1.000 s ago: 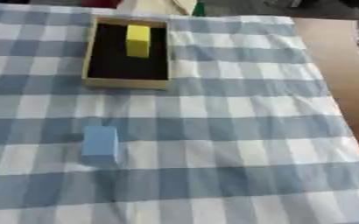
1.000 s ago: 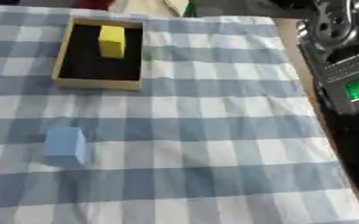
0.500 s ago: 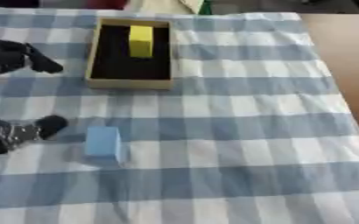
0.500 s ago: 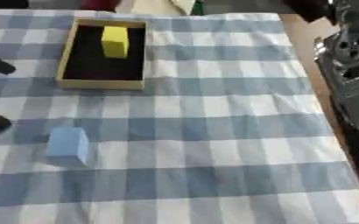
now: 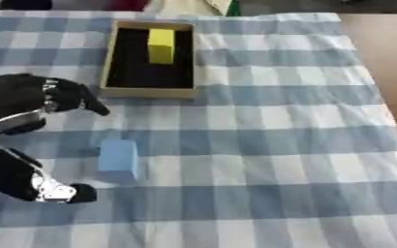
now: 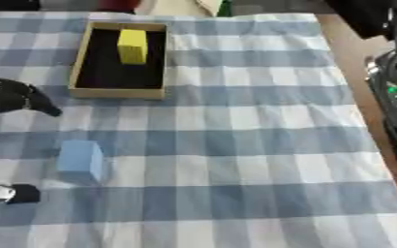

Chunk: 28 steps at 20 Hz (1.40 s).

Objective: Pick up objects on the table and place them in the box.

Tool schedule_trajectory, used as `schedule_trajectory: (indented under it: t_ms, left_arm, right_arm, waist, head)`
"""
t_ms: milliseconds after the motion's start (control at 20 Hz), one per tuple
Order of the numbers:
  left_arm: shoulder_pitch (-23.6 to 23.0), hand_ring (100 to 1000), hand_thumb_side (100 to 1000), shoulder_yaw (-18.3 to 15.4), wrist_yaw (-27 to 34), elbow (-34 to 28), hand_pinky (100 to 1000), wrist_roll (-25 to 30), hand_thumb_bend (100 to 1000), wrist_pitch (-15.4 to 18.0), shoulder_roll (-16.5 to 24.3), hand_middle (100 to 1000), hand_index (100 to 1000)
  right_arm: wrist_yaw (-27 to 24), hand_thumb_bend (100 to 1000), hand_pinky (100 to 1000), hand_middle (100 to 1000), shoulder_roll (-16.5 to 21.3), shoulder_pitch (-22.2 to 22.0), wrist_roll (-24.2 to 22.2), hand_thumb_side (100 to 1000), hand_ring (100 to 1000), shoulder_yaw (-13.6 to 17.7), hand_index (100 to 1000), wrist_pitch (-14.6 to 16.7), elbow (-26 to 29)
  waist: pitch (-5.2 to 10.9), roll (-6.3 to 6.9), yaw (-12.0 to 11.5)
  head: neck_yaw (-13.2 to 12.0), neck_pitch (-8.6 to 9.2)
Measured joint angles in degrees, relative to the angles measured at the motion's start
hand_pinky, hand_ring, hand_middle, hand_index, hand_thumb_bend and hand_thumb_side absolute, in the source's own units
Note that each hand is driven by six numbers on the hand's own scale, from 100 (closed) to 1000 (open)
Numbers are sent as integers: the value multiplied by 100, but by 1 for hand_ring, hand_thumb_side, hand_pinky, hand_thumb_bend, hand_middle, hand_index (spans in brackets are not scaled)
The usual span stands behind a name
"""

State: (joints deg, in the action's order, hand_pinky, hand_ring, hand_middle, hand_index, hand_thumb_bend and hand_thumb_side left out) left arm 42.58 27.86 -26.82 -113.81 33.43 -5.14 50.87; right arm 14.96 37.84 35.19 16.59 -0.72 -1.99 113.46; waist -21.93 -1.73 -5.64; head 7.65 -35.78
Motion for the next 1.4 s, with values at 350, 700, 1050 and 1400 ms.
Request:
schedule_trajectory:
  t_ms: [350,700,1050,1400]
  left_arm:
    - [-91,824,647,13,-29,0,881,263,821,-281,-189,740,873]
    - [14,859,619,54,-51,0,908,901,758,-258,-325,778,905]
    - [153,884,609,53,-49,2,924,1530,704,-59,-359,792,922]
    - [237,901,607,109,-42,205,939,1821,725,-38,-399,807,932]
  right_arm:
    - [-77,100,864,634,0,-58,5,691,790,3,676,-3,0]
    - [-129,100,864,632,-3,-93,83,695,787,54,674,-27,0]
    - [-144,100,863,630,-5,-111,146,703,785,98,673,-86,0]
    - [-144,100,864,629,-5,-149,169,710,784,111,672,-145,0]
  waist:
    - [0,-14,54]
    - [0,-19,103]
    - [0,-14,132]
    - [0,20,137]
  head:
    - [14,-2]
    - [203,5]
    - [233,5]
    - [231,6]
